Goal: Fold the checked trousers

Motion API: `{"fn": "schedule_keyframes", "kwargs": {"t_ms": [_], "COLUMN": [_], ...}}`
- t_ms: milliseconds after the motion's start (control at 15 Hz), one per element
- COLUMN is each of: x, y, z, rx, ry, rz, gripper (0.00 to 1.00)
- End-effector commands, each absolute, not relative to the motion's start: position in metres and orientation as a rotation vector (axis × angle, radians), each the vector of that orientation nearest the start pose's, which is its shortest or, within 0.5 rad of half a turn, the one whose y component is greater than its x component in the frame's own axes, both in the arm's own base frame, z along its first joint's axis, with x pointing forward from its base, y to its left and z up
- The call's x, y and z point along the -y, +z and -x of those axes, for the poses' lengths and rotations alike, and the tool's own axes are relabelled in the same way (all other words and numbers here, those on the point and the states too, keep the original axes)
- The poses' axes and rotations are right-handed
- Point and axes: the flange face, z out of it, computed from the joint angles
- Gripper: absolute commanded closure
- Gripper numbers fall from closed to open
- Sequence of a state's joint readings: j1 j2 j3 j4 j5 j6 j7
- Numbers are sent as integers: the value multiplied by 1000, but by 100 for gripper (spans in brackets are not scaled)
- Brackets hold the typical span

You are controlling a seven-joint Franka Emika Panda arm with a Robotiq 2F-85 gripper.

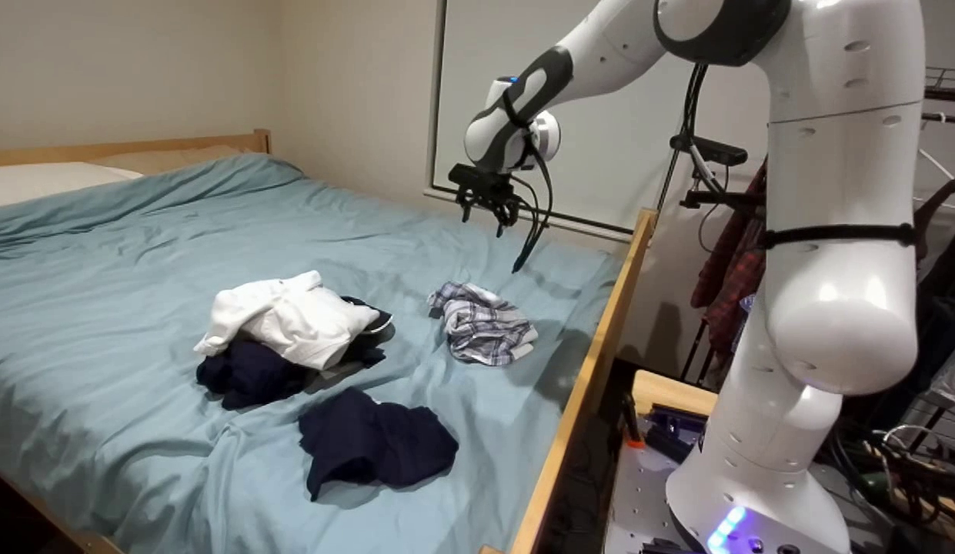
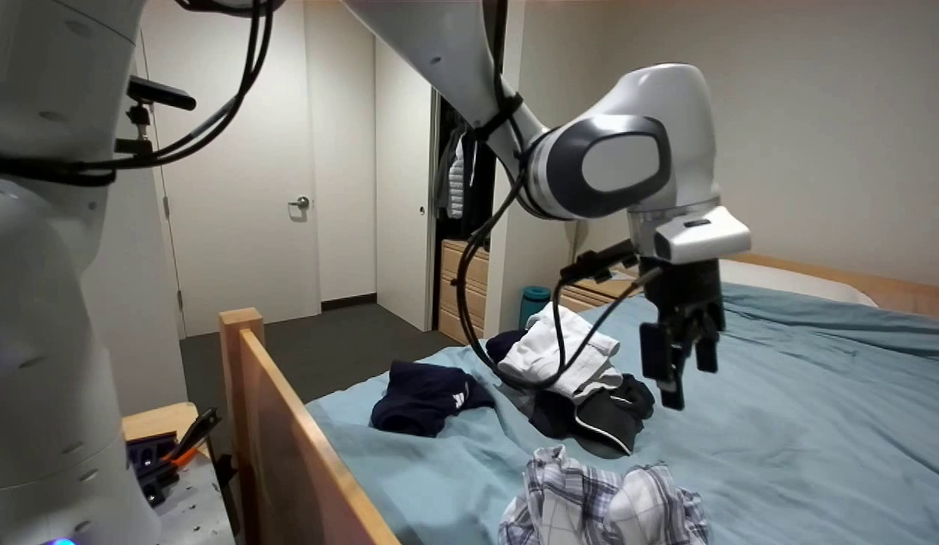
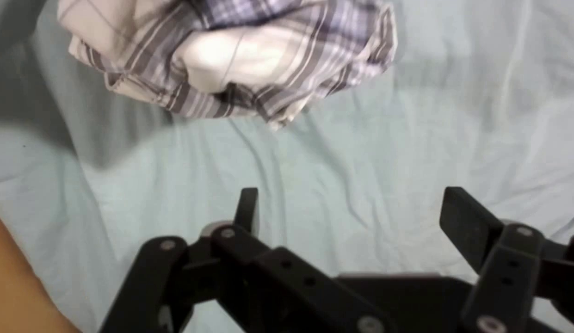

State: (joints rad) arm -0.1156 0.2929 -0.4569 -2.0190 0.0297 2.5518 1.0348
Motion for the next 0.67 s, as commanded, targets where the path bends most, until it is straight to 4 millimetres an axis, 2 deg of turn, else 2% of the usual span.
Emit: {"fn": "schedule_keyframes", "kwargs": {"t_ms": [0,67,133,200,267,400,467,600], "x": [241,215,199,222,204,192,184,167], "y": [394,401,402,395,401,403,400,397], "z": [-547,-553,-561,-566,-570,-572,-574,-577], "rx": [-2006,-1932,-1883,-1957,-1907,-1873,-1689,-1556], "ry": [-434,-427,-453,-452,-458,-461,-424,-369], "rz": [2418,2483,2563,2463,2510,2541,2619,2703], "gripper": [0,0,0,0,0,0,0,0]}}
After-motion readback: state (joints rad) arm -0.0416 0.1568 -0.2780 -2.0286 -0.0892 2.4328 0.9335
